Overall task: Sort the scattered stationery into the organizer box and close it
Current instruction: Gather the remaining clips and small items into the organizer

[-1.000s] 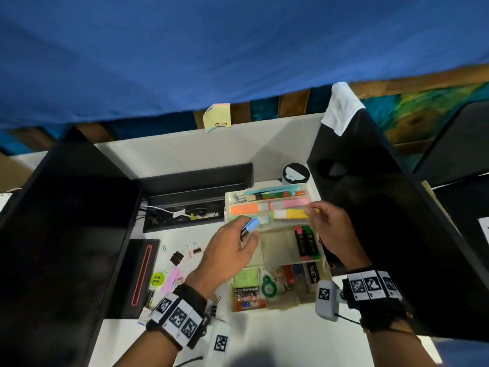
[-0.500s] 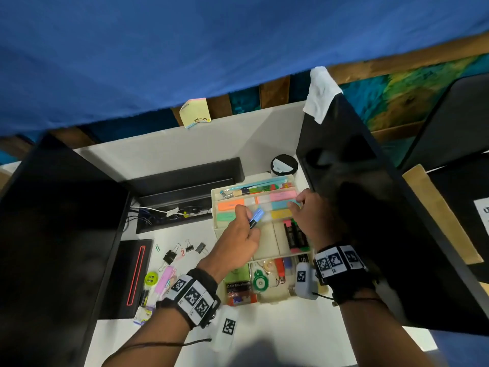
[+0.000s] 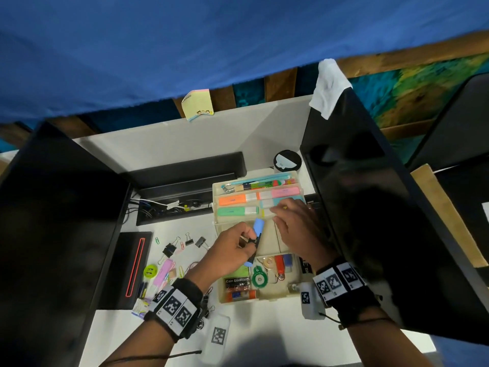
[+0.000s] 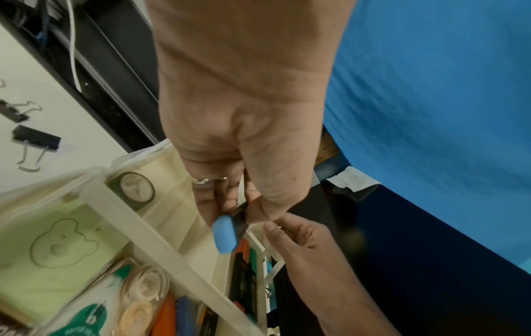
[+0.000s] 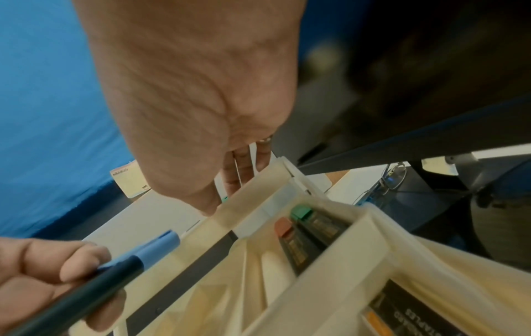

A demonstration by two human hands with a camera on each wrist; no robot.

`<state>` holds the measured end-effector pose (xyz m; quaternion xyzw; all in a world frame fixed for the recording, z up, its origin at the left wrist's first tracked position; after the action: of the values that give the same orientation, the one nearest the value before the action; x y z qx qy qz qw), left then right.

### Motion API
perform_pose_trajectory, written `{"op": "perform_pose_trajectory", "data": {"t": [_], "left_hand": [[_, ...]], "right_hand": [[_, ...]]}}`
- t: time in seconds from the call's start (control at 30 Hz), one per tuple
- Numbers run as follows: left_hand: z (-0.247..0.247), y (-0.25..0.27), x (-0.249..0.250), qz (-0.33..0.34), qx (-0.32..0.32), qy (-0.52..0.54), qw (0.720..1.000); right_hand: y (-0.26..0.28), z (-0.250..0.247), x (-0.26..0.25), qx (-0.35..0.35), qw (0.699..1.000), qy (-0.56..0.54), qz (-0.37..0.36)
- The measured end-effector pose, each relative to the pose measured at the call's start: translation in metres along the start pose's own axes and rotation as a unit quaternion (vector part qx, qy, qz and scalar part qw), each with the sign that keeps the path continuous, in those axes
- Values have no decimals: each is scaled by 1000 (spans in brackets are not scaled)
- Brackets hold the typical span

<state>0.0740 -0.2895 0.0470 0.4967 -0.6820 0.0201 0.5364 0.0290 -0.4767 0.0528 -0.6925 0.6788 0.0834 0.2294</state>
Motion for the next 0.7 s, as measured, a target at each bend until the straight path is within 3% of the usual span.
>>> {"op": "perform_pose_trajectory", "data": {"t": [0.13, 0.3, 0.47, 0.6, 0.7], "left_hand": [[16, -6, -2, 2, -10, -17, 1000], [45, -13, 7, -9, 2, -16, 1000], [66, -22, 20, -17, 73, -2, 997], [73, -27, 27, 10, 135, -13, 991], [77, -29, 29, 28, 147, -27, 988]], "right_hand": [[9, -11, 7, 34, 998, -40, 24], [52, -25, 22, 92, 985, -85, 122], [74, 3, 17, 2, 984, -95, 151], [78, 24, 3, -59, 986, -116, 100], [79, 28, -3, -74, 989, -99, 79]]}}
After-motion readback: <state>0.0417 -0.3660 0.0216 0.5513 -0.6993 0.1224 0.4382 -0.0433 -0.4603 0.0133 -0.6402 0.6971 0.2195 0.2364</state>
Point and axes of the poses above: each hand's wrist, its own y-axis away from the middle knuckle, its own z-axis out of the palm, x = y × z, the point moved 6 cm from there along -y, towards the middle knuckle, and after that the axes turned 9 degrees about -z, right-handed, at the moved point
